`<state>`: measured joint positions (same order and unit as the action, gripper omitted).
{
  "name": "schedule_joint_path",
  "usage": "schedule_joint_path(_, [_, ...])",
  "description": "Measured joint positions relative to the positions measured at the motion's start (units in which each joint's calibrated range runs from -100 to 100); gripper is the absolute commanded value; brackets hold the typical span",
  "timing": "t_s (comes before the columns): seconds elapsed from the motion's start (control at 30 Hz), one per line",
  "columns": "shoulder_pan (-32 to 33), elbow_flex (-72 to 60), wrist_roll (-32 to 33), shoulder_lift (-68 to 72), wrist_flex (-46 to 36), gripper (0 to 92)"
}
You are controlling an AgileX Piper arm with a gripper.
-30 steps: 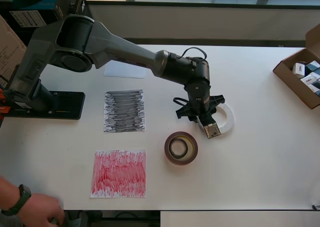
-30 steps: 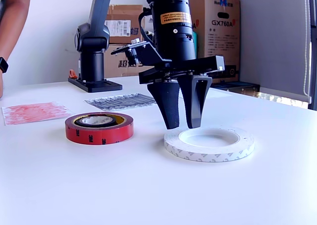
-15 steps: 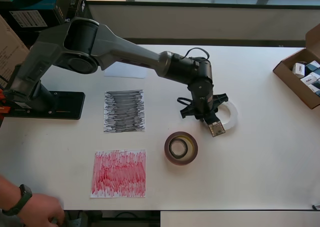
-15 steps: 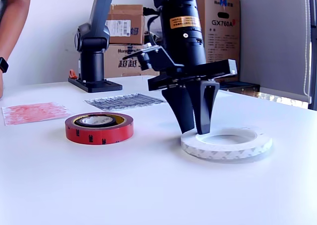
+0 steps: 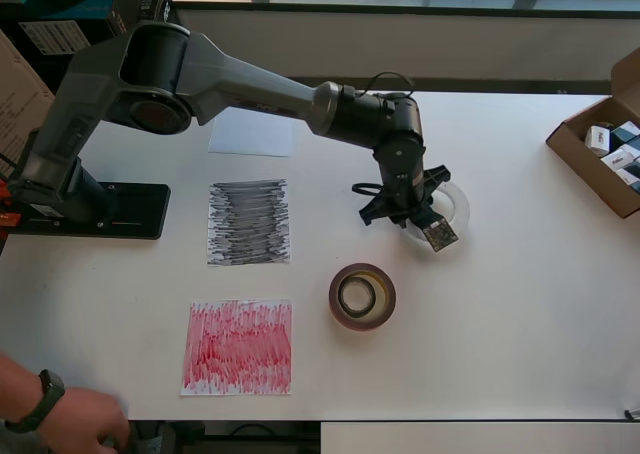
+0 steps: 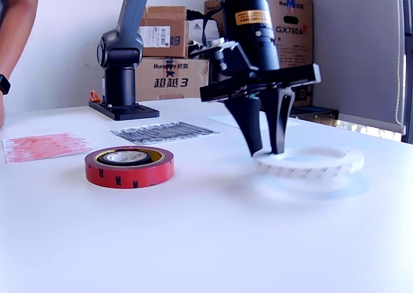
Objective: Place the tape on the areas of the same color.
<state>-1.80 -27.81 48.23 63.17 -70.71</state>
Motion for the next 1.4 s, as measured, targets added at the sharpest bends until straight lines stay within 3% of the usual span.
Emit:
schedule_joint_path(0.27, [5.2, 7.3, -13.2, -12.3, -0.8, 0.0])
schedule_joint_path(0.4, [8.2, 13.5, -22.9, -19.3, 0.0, 0.0])
schedule_joint_path(0.87, [14.8, 46.1, -54.2, -46.1, 19.5, 0.0])
schedule_joint_path(1.2, [15.6, 67.3, -68.2, -54.6, 32.8, 0.0])
schedule_joint_path(1.4, [17.5, 74.9, -72.2, -52.4, 35.4, 0.0])
